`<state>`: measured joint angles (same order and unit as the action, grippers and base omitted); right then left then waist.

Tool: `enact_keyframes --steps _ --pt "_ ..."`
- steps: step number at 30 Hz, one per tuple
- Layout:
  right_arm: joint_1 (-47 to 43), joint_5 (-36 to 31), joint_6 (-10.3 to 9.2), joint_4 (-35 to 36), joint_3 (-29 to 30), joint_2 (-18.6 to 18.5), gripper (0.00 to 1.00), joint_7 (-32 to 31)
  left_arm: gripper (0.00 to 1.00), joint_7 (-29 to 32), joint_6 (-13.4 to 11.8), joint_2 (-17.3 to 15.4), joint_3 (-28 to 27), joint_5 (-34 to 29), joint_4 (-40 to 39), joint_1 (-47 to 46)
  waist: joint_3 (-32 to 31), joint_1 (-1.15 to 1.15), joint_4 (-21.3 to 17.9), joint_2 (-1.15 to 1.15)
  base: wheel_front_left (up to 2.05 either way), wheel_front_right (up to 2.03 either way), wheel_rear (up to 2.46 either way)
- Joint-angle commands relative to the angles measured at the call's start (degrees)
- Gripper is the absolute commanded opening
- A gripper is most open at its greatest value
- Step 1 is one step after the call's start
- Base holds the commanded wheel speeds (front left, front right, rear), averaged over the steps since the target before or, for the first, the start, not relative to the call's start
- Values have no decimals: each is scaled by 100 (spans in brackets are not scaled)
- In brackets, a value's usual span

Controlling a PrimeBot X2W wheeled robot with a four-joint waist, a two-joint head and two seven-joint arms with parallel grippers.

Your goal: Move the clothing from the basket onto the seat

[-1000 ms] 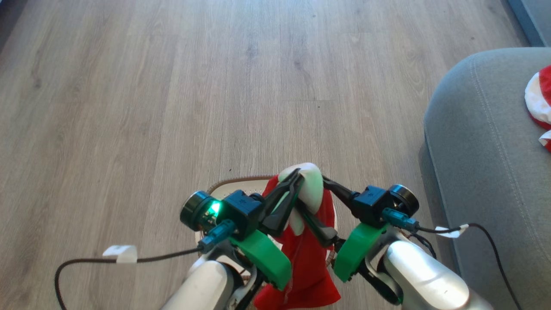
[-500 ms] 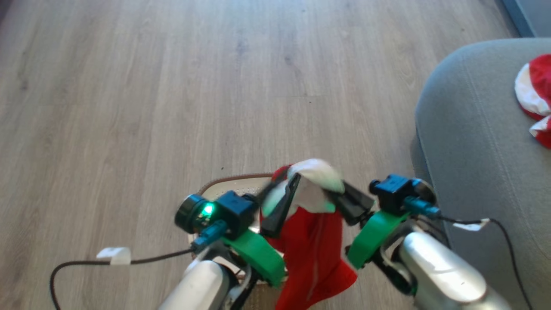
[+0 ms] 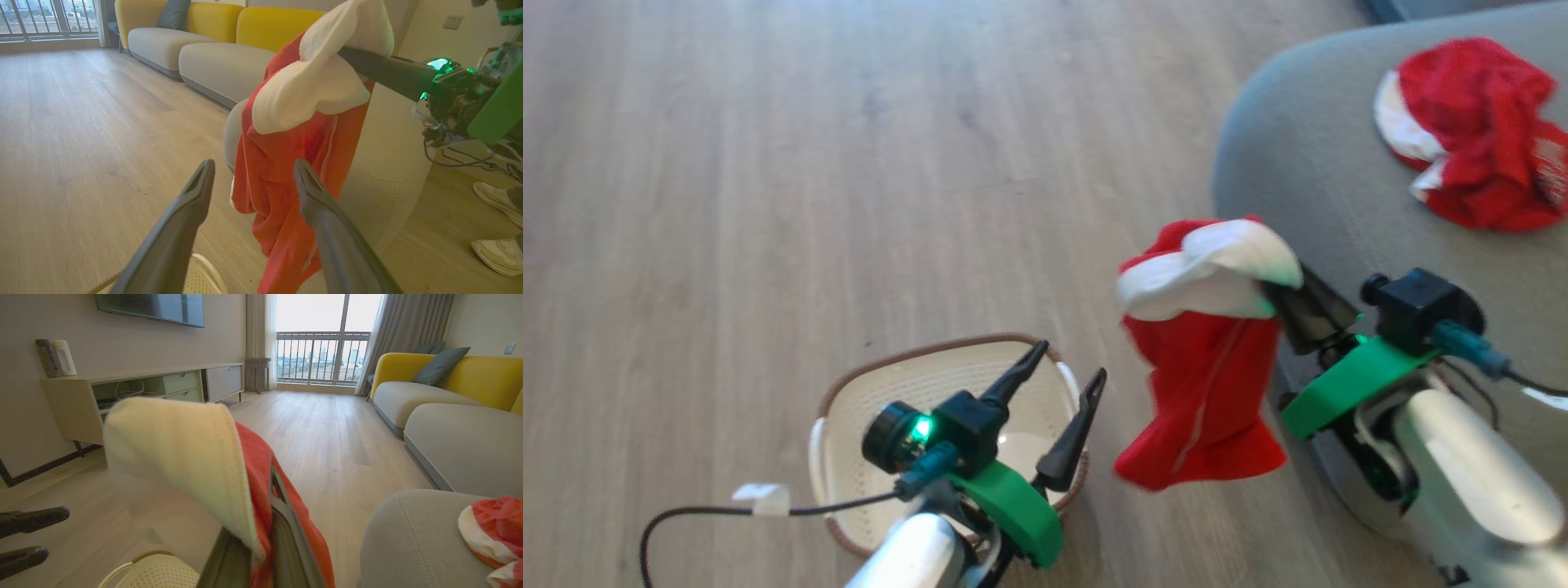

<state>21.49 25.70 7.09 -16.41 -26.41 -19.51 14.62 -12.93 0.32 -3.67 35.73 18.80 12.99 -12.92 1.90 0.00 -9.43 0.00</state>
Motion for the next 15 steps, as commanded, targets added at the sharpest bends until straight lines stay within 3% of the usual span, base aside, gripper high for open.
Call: enact_keyframes --steps 1,9,15 --pt "21 -44 40 226 63 -106 0 38 100 -89 -12 44 -105 14 -138 -276 24 0 -284 0 0 0 0" --pt "-191 -90 40 483 470 -206 0 38 100 -181 -23 75 289 121 51 -438 210 0 -906 0 0 0 0" --pt "-381 -122 40 597 737 -181 0 38 100 -201 -117 78 475 256 75 -564 291 0 -1116 0 0 0 0"
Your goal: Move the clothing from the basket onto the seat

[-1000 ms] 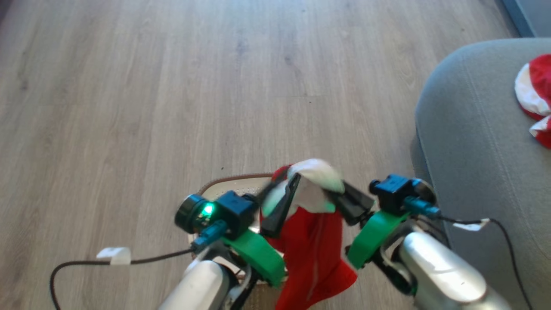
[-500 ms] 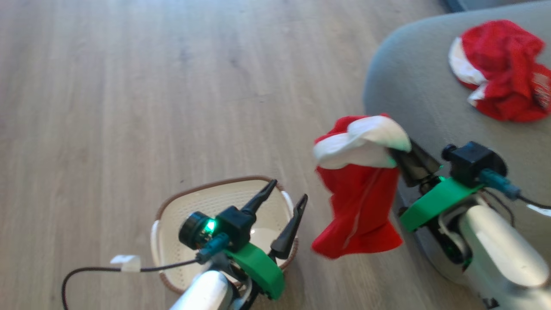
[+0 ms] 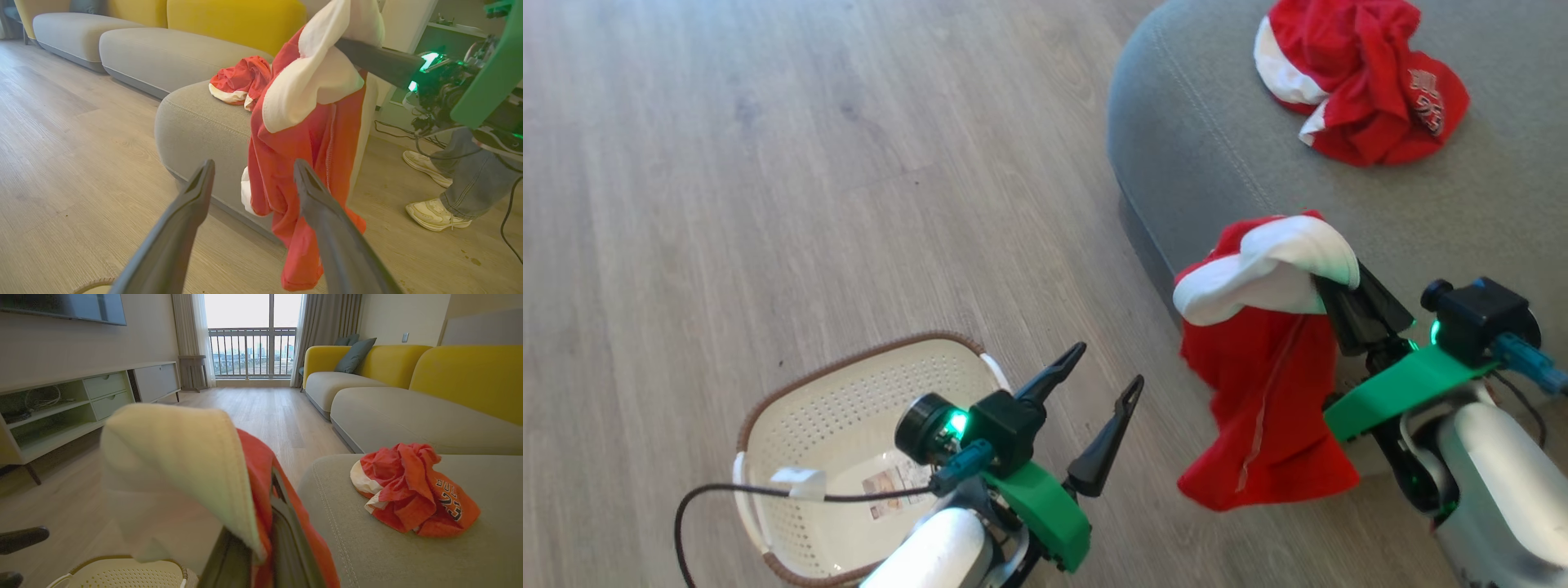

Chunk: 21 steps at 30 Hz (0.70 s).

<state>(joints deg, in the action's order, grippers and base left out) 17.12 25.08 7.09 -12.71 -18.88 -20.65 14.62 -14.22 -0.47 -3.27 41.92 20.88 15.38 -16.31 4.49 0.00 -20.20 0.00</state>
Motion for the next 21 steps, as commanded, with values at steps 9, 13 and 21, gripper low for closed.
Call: enact_keyframes --steps 9,13,21 --pt "78 -80 40 503 299 -36 0 38 100 -76 -91 38 -39 16 -100 -417 479 0 -48 0 0 0 0" --pt "395 -27 40 707 483 61 0 38 100 -77 -109 12 -69 -116 -91 -709 1135 0 50 0 0 0 0" --pt "1844 331 40 724 950 242 0 38 100 55 -125 -316 -296 -405 -284 -1599 2832 0 326 0 0 0 0"
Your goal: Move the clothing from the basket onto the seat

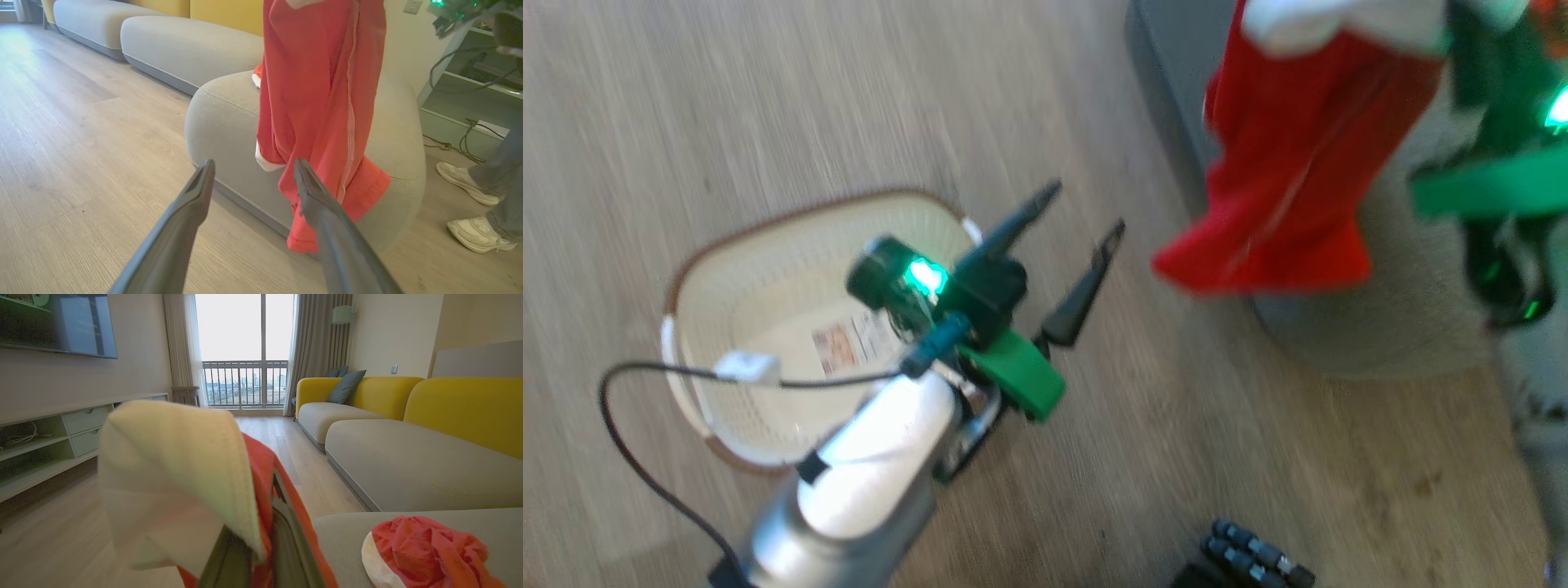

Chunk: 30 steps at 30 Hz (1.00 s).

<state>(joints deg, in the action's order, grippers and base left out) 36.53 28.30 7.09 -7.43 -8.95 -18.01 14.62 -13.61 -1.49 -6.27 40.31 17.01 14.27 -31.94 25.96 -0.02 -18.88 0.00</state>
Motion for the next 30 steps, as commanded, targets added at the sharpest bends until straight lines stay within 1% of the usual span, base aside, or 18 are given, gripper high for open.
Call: enact_keyframes --steps 1,3,6,10,13,15,18,21,23,24,26,30 --pt "148 39 40 165 8 -45 0 38 100 4 -24 -46 -165 -39 -204 -133 879 2 239 0 0 0 0" --pt "631 231 40 53 93 -73 0 33 100 10 -23 -117 -214 -90 -227 -300 1168 2 316 0 0 0 0" --pt "1432 367 40 -197 336 -336 0 -49 100 -1 -29 -188 -275 -133 -219 -471 1447 2 431 0 0 0 0" --pt "2519 645 40 -582 912 -721 0 -388 100 -40 -62 -251 -370 -126 -198 -544 1615 2 543 0 0 0 0" --pt "3305 746 40 -977 1489 -1105 0 -778 100 -66 -79 -277 -400 -121 -202 -528 1678 2 629 0 0 0 0" --pt "3817 723 40 -1363 1896 -1398 0 -1073 100 -78 -70 -291 -394 -122 -200 -515 1712 2 672 0 0 0 0" --pt "4374 398 40 -1904 2332 -1882 0 -1488 100 -87 -66 -288 -356 -131 -204 -494 1782 2 682 0 0 0 0" --pt "4579 57 40 -2318 2641 -2160 0 -1724 100 -86 -86 -313 -346 -132 -215 -471 1858 2 616 0 0 0 0" --pt "4517 -128 40 -2555 2870 -2302 0 -1727 100 -65 -103 -345 -345 -130 -235 -455 1913 2 554 0 0 0 0" --pt "4434 -185 40 -2689 2956 -2325 0 -1715 100 -37 -108 -366 -340 -130 -246 -445 1944 2 519 0 0 0 0" --pt "4114 -245 40 -2975 3039 -2222 0 -1709 100 15 -127 -408 -339 -124 -277 -421 2015 2 443 0 0 0 0" --pt "3248 -233 40 -3482 2772 -1692 0 -1619 100 123 -193 -476 -344 -97 -355 -326 2137 2 285 0 0 0 0"
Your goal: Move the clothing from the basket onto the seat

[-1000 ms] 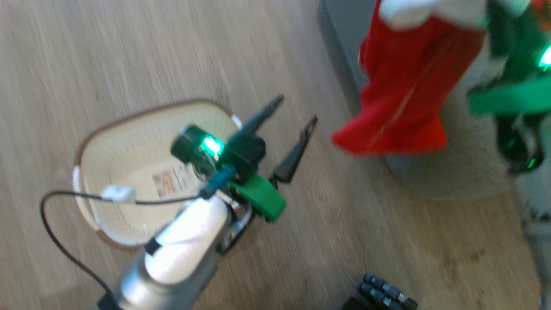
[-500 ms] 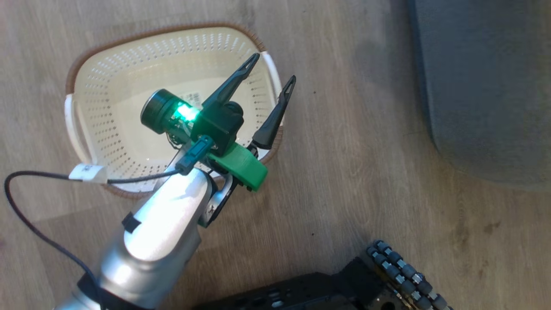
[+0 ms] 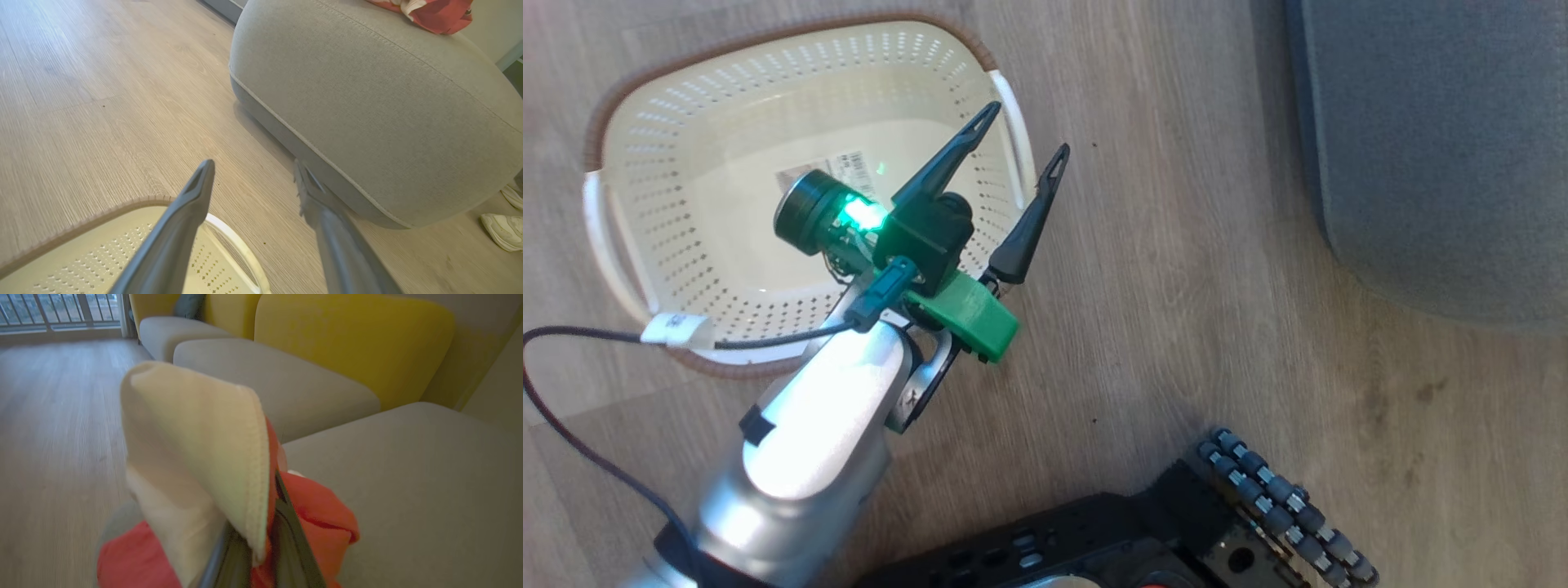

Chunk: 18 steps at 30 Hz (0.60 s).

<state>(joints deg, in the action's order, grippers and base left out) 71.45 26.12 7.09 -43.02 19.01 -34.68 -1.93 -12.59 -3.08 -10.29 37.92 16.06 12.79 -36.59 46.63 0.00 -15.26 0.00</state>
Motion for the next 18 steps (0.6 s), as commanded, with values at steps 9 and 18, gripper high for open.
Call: enact_keyframes --steps 9,18 --pt "-1130 203 40 -652 -533 497 100 625 100 115 -161 -230 -157 73 -349 339 -27 0 -231 0 0 0 0" --pt "-1724 311 40 -341 -1230 292 100 984 100 25 -218 -226 -244 263 -268 536 -783 0 -370 0 0 0 0"
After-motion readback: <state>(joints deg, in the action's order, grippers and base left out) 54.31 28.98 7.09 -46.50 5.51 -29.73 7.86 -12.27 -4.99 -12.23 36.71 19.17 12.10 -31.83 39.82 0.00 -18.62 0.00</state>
